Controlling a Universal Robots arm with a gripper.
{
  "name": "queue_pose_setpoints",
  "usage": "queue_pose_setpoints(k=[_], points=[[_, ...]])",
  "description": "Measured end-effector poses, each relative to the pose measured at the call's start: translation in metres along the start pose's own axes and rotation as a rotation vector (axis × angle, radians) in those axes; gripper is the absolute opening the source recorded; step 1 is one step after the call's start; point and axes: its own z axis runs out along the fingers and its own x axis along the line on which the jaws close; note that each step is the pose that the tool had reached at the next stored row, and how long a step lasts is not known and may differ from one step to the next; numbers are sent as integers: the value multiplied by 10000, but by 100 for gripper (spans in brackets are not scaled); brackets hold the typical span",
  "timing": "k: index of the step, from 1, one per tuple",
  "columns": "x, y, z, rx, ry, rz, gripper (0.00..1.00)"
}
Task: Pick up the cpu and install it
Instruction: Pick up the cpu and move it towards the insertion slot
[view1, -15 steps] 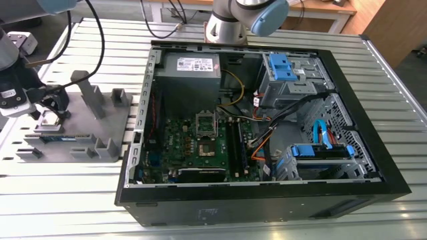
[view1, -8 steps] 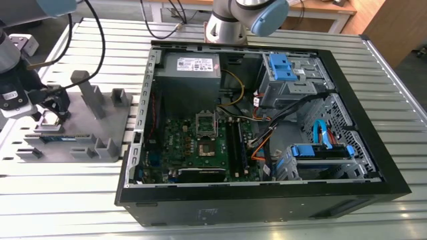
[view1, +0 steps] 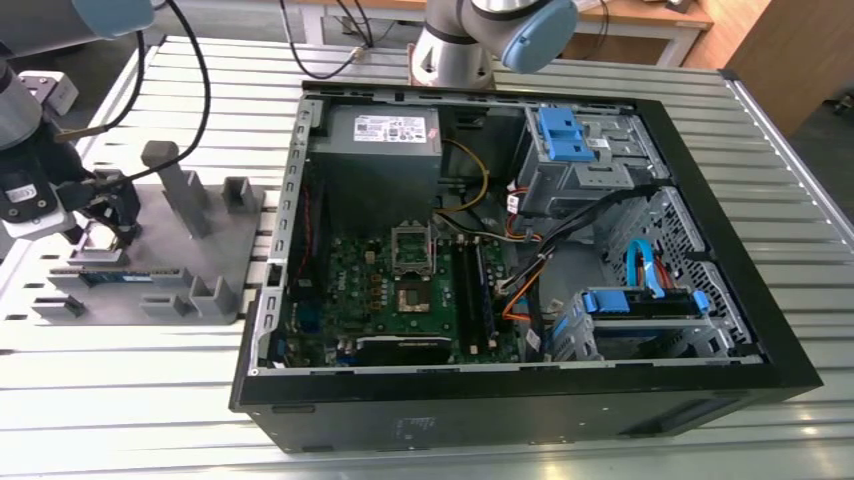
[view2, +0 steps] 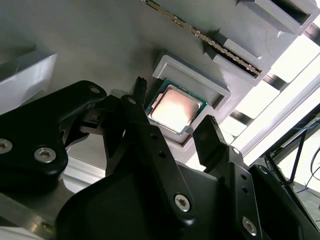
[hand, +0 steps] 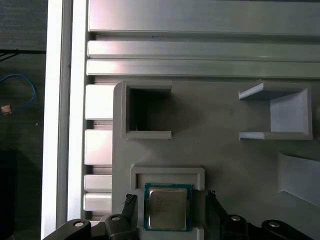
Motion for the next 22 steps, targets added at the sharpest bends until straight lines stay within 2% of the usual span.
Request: queue_pose_setpoints(k=[14, 17, 18, 22], points=[[7, -4, 3, 0, -1, -2, 64], [7, -4, 3, 0, -2, -1, 63], [7, -4, 3, 0, -1, -1, 56], [7, -4, 3, 0, -1, -2, 56]])
